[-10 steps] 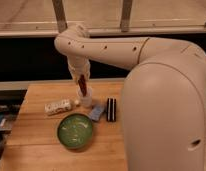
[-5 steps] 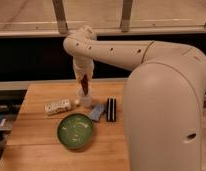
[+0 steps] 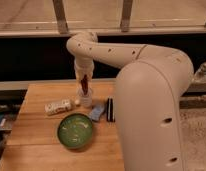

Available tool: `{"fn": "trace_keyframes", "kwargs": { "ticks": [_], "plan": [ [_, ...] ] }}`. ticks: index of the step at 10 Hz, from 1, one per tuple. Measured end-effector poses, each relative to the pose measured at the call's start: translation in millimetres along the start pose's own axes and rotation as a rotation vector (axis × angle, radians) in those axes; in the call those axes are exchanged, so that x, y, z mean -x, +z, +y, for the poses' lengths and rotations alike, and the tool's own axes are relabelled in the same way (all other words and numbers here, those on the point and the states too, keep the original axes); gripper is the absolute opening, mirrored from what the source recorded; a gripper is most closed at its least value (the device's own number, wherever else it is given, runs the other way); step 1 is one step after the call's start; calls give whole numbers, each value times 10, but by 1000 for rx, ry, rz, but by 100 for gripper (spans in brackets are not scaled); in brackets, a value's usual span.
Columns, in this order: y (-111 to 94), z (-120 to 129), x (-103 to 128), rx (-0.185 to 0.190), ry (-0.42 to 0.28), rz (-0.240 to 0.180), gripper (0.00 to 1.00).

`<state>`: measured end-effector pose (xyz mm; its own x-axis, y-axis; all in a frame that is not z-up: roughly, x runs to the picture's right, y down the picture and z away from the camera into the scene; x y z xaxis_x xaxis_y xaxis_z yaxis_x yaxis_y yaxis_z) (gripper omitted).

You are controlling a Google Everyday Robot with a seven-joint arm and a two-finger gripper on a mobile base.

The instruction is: Place the pepper in the ceramic cup

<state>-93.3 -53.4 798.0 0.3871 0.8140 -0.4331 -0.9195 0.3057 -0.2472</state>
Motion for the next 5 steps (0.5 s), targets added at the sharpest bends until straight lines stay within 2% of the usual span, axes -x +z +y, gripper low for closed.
{"fn": "trace_keyframes", "kwargs": {
  "ticks": [4,5],
  "plan": [
    [218,-11,106,3,-8,26,1],
    [241,-33,121,3,-5,30,6]
  ]
}}
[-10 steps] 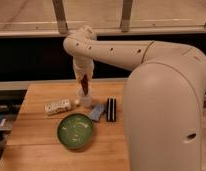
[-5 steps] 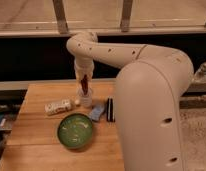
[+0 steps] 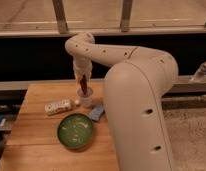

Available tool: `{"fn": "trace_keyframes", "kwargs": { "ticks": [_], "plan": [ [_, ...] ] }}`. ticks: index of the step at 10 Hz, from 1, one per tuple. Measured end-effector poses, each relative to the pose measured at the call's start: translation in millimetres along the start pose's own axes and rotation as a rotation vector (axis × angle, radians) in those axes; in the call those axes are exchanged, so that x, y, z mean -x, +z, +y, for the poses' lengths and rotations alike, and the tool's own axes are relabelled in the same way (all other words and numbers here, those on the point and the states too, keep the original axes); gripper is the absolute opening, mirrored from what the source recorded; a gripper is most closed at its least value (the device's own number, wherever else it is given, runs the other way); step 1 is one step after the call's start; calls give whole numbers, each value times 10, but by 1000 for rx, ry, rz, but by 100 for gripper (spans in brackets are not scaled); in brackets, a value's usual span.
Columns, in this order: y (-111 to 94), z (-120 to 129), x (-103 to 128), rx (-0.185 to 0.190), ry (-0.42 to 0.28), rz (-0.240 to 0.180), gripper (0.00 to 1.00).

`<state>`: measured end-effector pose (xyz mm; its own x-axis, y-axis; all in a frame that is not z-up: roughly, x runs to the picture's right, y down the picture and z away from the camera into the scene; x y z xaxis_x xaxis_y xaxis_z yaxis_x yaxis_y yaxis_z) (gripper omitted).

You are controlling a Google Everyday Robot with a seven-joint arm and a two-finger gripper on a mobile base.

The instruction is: Place the pepper in the ceramic cup

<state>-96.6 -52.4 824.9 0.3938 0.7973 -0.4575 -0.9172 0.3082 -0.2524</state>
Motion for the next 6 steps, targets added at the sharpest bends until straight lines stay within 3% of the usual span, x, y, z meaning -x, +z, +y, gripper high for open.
{"fn": "trace_keyframes", "kwargs": {
  "ticks": [6],
  "plan": [
    [91,19,-11,0,-2,29,66]
  ]
}}
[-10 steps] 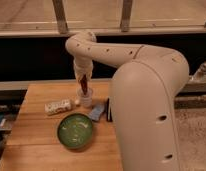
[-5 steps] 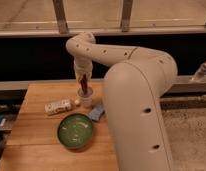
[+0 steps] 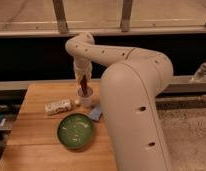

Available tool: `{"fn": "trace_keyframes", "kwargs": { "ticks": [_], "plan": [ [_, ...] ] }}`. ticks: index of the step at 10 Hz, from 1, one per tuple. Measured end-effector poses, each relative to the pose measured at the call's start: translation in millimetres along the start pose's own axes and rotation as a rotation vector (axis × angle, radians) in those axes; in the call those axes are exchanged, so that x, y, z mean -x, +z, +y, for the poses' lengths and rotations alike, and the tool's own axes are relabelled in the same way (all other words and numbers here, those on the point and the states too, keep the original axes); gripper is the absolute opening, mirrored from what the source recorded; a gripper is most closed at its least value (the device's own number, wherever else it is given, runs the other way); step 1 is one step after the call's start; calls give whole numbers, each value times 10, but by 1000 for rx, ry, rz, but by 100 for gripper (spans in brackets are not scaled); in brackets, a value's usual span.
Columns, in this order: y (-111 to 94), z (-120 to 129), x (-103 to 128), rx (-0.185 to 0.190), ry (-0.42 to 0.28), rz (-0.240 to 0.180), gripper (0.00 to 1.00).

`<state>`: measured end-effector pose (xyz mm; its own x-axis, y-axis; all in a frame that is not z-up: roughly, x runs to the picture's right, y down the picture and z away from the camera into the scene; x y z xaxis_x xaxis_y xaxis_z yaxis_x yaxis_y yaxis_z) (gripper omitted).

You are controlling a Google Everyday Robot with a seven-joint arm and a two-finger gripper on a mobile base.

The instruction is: Place the pepper in the ceramic cup

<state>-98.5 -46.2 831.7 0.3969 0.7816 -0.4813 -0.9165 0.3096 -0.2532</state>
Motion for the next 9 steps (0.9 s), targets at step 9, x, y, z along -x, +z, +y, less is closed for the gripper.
{"fn": "trace_keyframes", "kwargs": {
  "ticks": [9],
  "plan": [
    [-11,-80,-122,23,35,-10,80]
  ]
}}
